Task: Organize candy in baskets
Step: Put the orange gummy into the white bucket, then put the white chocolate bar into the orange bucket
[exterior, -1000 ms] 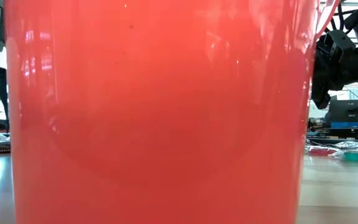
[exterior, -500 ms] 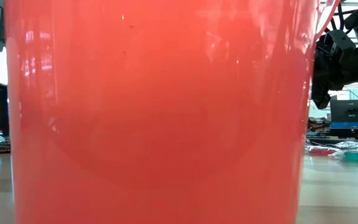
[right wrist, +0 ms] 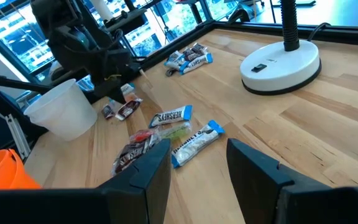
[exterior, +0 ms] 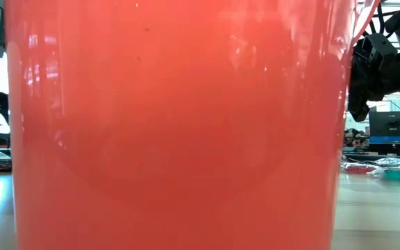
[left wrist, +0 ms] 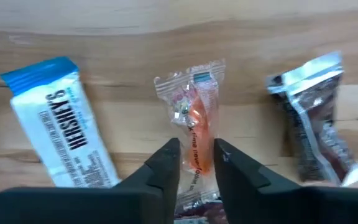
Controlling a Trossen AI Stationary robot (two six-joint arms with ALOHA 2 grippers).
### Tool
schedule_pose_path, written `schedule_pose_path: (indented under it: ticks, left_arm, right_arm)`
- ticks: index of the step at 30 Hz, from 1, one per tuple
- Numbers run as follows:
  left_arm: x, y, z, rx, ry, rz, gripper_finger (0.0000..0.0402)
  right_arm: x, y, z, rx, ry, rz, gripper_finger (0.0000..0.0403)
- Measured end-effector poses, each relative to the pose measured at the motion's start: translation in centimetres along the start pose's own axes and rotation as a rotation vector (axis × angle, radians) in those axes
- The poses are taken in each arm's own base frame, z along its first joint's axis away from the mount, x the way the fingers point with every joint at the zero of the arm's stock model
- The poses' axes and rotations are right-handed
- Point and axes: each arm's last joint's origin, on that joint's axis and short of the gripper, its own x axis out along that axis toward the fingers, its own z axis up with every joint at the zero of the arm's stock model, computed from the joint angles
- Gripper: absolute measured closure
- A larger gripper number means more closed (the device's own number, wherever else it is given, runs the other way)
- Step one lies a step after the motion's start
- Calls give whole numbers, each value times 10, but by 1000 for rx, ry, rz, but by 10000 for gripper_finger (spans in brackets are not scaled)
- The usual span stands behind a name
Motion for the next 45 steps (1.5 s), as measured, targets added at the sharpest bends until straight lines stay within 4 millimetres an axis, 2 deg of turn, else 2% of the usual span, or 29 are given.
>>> schedule_pose_path:
  ticks: [6,13,18,22,28,32,34,36,40,45]
  left_arm:
    - [0,1,0,1,1,7,390]
    - [-5,-1,0,26,-3,-14,392]
    - [-30,-2,1,71,-66,-37,399]
    - [-59,1,-4,108,-77,-50,399]
    - [-117,4,-34,218,-50,-195,397]
    - [-150,15,-67,263,-8,-260,396]
    - [-159,24,-86,271,21,-275,396]
    - [-162,33,-104,237,57,-287,396]
    - [-152,51,-134,140,53,-220,378]
    - [-138,62,-147,106,-62,-128,324]
  right_arm:
    - [0,0,0,0,0,0,251]
    - [0,0,0,0,0,-1,251]
    - [0,0,0,0,0,0,251]
    - [0,0,0,0,-1,0,251]
    - [0,0,0,0,-1,-1,251]
    - [0,0,0,0,-2,-3,251]
    - [0,0,0,0,-2,-3,251]
    - [0,0,0,0,-2,-3,251]
    - [0,0,0,0,-2,-3,251]
    - [0,0,0,0,-2,-3,251]
